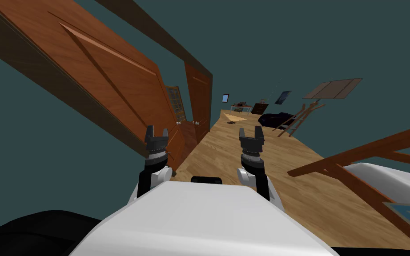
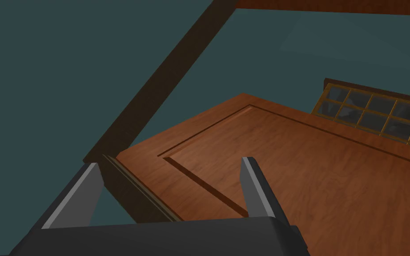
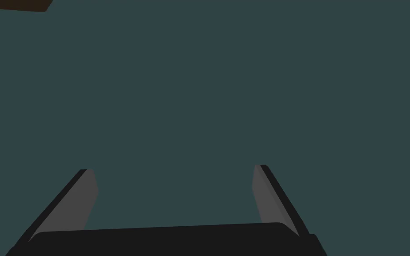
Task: Push the door open
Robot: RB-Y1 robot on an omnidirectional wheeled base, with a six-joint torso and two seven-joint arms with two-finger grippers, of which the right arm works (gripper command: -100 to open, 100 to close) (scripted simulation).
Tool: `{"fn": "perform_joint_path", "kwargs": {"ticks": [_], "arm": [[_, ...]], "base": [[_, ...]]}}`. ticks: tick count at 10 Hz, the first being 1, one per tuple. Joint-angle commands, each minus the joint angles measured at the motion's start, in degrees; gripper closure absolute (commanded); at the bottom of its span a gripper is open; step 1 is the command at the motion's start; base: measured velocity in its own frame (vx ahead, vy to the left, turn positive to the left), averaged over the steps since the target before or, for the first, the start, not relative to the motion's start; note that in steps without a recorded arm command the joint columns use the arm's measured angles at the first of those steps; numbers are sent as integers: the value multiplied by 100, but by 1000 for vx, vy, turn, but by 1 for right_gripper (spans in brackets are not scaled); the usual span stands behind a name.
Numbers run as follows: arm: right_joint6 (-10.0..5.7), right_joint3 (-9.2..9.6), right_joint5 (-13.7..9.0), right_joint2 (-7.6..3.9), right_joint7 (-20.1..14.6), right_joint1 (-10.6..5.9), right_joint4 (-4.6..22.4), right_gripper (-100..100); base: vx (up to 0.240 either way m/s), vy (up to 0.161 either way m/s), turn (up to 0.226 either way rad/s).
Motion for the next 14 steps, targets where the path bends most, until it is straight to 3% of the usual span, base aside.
{"fn": "perform_joint_path", "kwargs": {"ticks": [1,11,14], "arm": [[-29,-5,-73,-43,-121,-69,189,-100],[-206,-34,-517,-212,-857,-488,1338,-100],[-280,-47,-702,-258,-1165,-663,1817,-100]], "base": [[76,-23,213],[116,-55,181],[109,-71,232]]}}
